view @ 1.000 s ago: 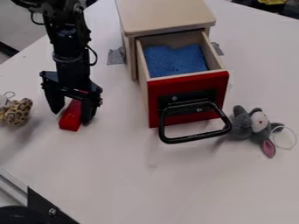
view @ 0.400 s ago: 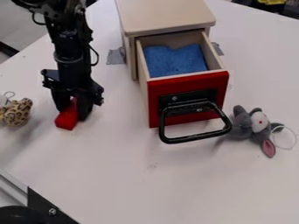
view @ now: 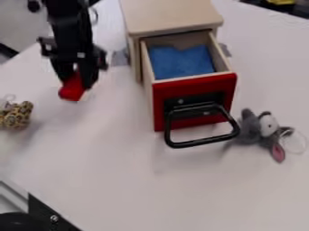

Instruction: Move the red object to the drawer

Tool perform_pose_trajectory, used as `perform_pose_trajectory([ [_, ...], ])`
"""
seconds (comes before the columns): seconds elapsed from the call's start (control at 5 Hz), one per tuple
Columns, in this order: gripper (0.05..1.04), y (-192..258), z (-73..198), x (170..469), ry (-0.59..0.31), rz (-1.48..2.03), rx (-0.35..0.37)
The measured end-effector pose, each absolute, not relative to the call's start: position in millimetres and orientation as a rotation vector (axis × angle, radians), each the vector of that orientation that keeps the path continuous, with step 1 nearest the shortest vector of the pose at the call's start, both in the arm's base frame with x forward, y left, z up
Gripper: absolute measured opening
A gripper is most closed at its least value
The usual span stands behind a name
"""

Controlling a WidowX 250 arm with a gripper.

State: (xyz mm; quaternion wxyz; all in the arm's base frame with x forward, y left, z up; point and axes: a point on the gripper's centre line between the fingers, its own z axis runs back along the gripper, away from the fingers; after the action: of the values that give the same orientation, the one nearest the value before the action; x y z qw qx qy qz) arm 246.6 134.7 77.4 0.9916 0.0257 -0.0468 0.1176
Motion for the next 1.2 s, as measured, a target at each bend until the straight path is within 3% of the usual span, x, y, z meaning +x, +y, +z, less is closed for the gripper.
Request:
perform_pose_trajectory([
  [0.2,0.553,120,127,255,-0.184,0.229,0.026],
  [0.4,0.553,94,150,266,-0.211,0.17,-0.002],
  [0.6,0.553,63,156,277,-0.215,0.082,-0.019],
  [1.2,0.553,13,115,313,-0.106,-0.095,-0.053],
])
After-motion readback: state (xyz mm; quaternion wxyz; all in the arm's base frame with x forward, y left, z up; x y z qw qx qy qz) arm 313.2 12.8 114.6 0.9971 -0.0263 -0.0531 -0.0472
